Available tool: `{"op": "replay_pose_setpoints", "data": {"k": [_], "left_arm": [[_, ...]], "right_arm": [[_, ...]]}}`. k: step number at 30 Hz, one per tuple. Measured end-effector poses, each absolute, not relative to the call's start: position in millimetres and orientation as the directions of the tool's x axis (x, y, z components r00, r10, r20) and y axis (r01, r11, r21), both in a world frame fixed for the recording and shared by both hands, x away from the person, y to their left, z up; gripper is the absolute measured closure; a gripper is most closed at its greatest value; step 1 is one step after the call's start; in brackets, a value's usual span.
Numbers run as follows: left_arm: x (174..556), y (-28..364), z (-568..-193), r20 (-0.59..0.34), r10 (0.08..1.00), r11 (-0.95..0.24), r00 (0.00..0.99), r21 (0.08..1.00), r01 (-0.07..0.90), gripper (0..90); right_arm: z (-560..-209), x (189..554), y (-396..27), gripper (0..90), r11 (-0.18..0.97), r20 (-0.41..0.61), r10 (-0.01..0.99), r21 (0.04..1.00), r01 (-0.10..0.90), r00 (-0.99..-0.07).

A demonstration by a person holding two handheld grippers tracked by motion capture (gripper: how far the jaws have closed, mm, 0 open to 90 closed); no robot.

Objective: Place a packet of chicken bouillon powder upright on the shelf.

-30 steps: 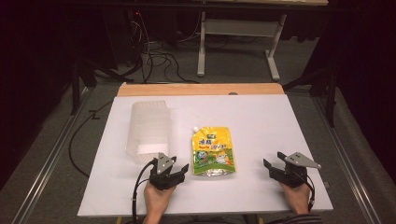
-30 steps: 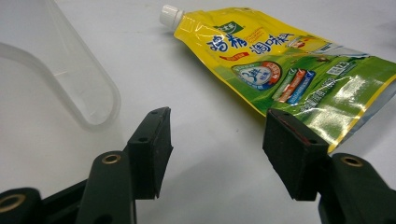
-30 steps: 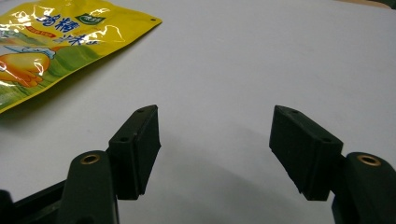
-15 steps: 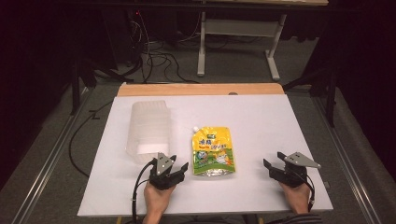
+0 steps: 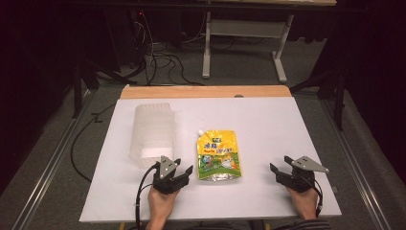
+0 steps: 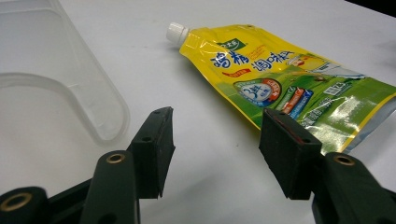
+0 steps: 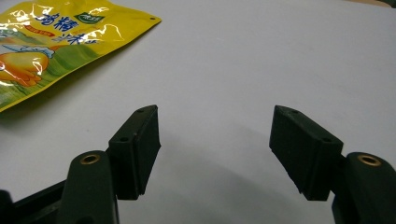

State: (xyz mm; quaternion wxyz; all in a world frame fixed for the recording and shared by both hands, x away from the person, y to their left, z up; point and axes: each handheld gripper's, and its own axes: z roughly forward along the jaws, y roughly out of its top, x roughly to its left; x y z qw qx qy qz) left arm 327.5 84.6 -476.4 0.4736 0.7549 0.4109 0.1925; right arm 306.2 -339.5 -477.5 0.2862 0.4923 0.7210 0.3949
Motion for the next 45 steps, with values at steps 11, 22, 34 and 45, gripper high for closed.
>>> {"op": "replay_pose_setpoints", "data": {"k": [11, 22, 34, 45], "left_arm": [[327.7, 77.7, -464.4, -0.118, 0.773, -0.238, 0.624, 0.857, 0.456, 47.0], [332.8, 68.0, -451.8, -0.125, 0.763, -0.24, 0.634, 0.856, 0.458, 45.8], [341.0, 54.5, -443.4, -0.102, 0.751, -0.269, 0.652, 0.855, 0.443, 49.3], [361.2, 38.1, -439.6, -0.173, 0.747, -0.245, 0.641, 0.825, 0.509, 37.0]], "right_arm": [[-477.5, 306.2, -339.7, 33.6, 0.202, -0.022, 0.936, 0.851, 0.485, -0.35], [-477.5, 306.2, -340.0, 33.2, 0.204, -0.027, 0.937, 0.852, 0.482, -0.348], [-477.4, 306.1, -340.4, 33.1, 0.204, -0.029, 0.937, 0.854, 0.478, -0.348], [-477.3, 305.4, -340.3, 32.8, 0.198, -0.024, 0.938, 0.856, 0.478, -0.346]]}}
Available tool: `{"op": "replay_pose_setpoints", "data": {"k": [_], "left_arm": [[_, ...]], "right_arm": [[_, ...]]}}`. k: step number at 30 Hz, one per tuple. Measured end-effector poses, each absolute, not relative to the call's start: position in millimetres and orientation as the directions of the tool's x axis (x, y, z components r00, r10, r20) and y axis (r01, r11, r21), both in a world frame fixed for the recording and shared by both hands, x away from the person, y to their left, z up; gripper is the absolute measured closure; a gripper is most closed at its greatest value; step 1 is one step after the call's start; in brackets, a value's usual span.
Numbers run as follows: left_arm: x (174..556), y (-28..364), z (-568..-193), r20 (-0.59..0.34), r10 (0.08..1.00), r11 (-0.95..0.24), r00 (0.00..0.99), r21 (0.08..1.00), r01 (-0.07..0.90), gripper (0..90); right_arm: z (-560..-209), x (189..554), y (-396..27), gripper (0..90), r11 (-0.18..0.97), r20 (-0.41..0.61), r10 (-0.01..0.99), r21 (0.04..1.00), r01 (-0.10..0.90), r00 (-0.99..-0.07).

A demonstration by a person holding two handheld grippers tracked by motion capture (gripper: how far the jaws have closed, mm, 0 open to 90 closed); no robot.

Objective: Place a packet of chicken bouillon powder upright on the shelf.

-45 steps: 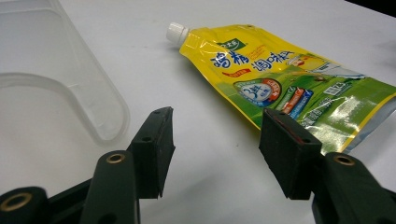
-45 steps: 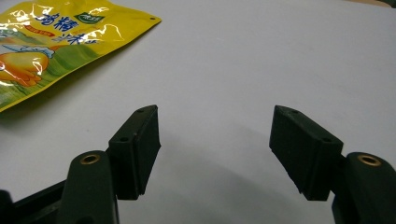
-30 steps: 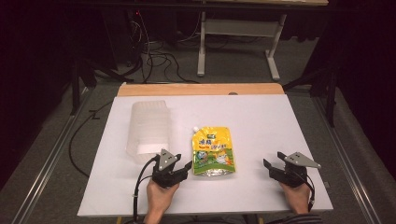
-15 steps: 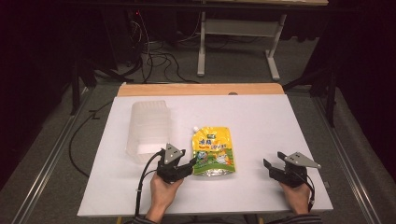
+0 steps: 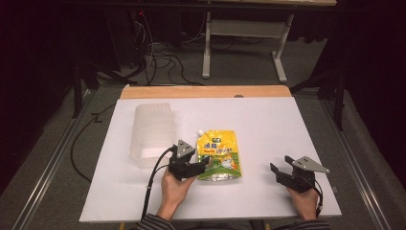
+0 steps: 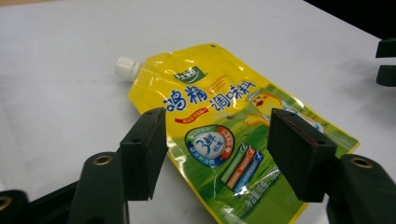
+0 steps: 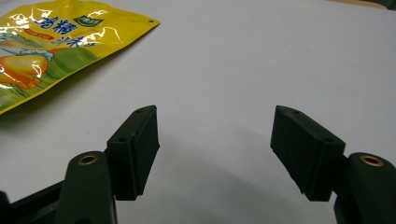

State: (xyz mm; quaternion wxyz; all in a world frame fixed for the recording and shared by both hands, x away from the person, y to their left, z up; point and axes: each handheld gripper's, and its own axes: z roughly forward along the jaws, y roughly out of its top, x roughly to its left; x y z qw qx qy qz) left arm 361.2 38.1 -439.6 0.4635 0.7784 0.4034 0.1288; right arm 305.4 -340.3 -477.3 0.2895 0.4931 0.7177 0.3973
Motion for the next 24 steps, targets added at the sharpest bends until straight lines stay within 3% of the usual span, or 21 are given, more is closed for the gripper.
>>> {"op": "replay_pose_setpoints", "data": {"k": [24], "left_arm": [[411.6, 14.8, -457.9, -0.175, 0.837, -0.247, 0.518, 0.724, 0.644, 32.1]], "right_arm": [[-477.3, 305.0, -340.3, 32.5, 0.195, -0.022, 0.938, 0.858, 0.476, -0.346]]}}
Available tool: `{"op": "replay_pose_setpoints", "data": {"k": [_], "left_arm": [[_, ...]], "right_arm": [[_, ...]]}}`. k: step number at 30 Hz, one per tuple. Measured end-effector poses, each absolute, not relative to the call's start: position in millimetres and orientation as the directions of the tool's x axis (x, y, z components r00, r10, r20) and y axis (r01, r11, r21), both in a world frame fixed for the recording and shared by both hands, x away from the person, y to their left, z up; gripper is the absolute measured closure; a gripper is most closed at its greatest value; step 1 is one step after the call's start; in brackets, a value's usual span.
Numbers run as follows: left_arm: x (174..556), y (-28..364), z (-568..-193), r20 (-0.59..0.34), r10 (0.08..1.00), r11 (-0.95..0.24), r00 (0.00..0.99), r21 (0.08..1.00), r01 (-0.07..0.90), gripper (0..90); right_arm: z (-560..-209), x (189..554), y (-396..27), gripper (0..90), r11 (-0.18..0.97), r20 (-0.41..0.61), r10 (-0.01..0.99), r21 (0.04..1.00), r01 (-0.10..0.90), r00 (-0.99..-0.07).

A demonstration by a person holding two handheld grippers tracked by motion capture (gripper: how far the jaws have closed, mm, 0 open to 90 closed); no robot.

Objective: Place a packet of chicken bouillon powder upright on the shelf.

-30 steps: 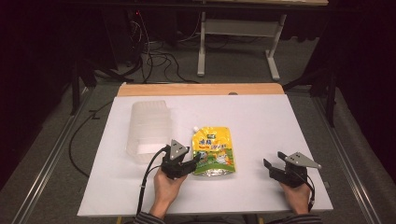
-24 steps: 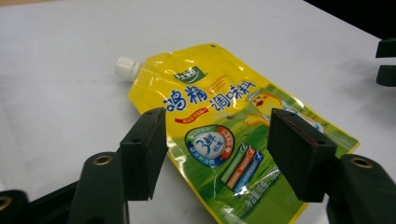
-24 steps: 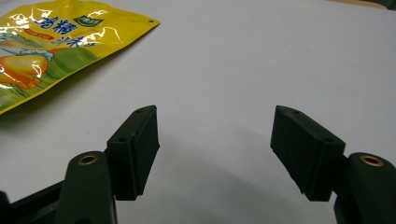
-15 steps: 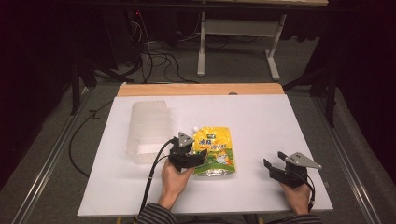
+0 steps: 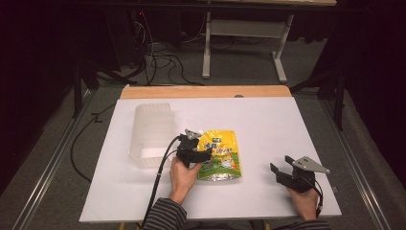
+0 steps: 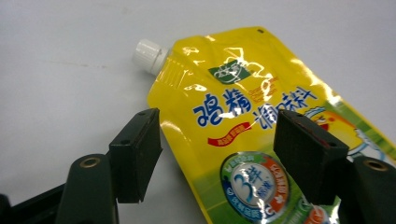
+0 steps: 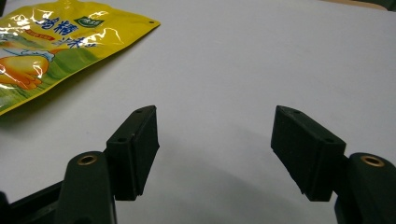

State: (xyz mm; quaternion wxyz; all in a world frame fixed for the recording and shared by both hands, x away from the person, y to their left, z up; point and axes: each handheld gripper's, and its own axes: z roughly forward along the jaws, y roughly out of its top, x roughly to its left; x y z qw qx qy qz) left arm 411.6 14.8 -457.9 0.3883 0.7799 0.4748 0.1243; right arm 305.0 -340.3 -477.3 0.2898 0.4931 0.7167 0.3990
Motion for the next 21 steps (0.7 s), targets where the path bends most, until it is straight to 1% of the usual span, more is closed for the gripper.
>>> {"op": "replay_pose_setpoints", "data": {"k": [7, 8, 13, 17, 20, 21], "left_arm": [[416.3, 12.1, -462.4, -0.173, 0.852, -0.229, 0.495, 0.726, 0.649, 30.0], [415.3, 9.2, -463.9, -0.156, 0.853, -0.242, 0.498, 0.727, 0.642, 30.0], [419.0, 6.7, -471.3, -0.163, 0.856, -0.25, 0.491, 0.7, 0.669, 29.1], [418.6, 1.5, -476.0, -0.146, 0.855, -0.268, 0.498, 0.698, 0.664, 28.9], [417.4, -0.4, -476.5, -0.13, 0.855, -0.277, 0.502, 0.703, 0.655, 30.9], [416.5, -1.5, -476.8, -0.11, 0.855, -0.292, 0.506, 0.704, 0.647, 31.9]], "right_arm": [[-477.3, 305.0, -340.3, 32.5, 0.196, -0.022, 0.938, 0.858, 0.475, -0.347], [-477.3, 305.0, -340.3, 32.5, 0.197, -0.023, 0.937, 0.858, 0.475, -0.348], [-477.3, 305.2, -340.3, 32.5, 0.198, -0.024, 0.937, 0.857, 0.475, -0.348], [-477.3, 305.1, -340.3, 32.5, 0.195, -0.022, 0.938, 0.857, 0.476, -0.346], [-477.3, 305.2, -340.2, 32.5, 0.199, -0.025, 0.937, 0.857, 0.475, -0.349], [-477.3, 305.4, -340.4, 32.5, 0.201, -0.026, 0.936, 0.857, 0.475, -0.35]]}}
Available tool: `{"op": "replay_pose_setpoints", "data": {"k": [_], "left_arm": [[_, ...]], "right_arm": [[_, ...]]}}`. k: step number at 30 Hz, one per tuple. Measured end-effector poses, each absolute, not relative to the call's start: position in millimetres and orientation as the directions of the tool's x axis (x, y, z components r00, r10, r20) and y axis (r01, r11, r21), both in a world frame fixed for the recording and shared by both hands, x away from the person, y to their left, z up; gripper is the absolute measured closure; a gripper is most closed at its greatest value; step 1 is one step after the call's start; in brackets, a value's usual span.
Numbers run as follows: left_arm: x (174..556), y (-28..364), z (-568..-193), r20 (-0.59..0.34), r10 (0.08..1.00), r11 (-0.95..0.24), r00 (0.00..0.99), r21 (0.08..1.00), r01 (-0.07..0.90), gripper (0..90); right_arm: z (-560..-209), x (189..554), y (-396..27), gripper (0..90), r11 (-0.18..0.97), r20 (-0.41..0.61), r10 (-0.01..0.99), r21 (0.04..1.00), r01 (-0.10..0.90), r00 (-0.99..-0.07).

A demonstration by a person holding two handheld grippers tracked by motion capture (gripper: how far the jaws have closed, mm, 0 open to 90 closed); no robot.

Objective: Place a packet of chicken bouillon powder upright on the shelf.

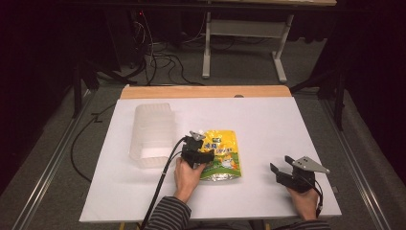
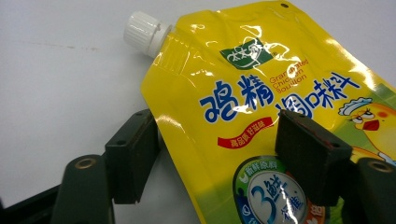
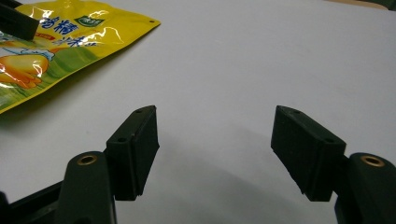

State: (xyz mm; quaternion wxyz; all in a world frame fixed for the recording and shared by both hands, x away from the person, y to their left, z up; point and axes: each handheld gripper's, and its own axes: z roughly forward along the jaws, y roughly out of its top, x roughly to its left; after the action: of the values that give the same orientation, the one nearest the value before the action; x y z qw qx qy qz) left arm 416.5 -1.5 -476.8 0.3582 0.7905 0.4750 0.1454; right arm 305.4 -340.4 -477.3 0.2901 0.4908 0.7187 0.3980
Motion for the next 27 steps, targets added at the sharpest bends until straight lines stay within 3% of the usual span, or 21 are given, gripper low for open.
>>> {"op": "replay_pose_setpoints", "data": {"k": [3, 6, 11, 15, 19, 27], "left_arm": [[414.8, -2.2, -476.5, -0.104, 0.84, -0.313, 0.532, 0.708, 0.633, 39.4], [411.8, -4.8, -476.0, -0.112, 0.816, -0.331, 0.567, 0.714, 0.617, 55.6], [409.4, -7.2, -476.2, -0.112, 0.795, -0.348, 0.595, 0.719, 0.601, 71.4], [405.3, -13.8, -474.3, -0.042, 0.772, -0.415, 0.634, 0.722, 0.554, 84.4], [406.0, -17.1, -469.4, -0.029, 0.752, -0.448, 0.659, 0.711, 0.542, 88.6], [394.3, -12.7, -437.8, -0.02, 0.72, -0.417, 0.694, 0.786, 0.456, 89.6]], "right_arm": [[-477.4, 305.5, -339.9, 32.5, 0.202, -0.026, 0.937, 0.855, 0.477, -0.349], [-477.6, 306.2, -340.1, 32.5, 0.211, -0.036, 0.935, 0.855, 0.474, -0.352], [-477.5, 306.1, -340.0, 32.5, 0.205, -0.03, 0.937, 0.853, 0.479, -0.348], [-477.5, 306.0, -339.8, 32.5, 0.202, -0.026, 0.938, 0.852, 0.482, -0.346], [-477.4, 306.1, -340.5, 32.5, 0.202, -0.027, 0.937, 0.855, 0.478, -0.349], [-477.4, 306.1, -340.0, 32.5, 0.201, -0.024, 0.937, 0.852, 0.483, -0.348]]}}
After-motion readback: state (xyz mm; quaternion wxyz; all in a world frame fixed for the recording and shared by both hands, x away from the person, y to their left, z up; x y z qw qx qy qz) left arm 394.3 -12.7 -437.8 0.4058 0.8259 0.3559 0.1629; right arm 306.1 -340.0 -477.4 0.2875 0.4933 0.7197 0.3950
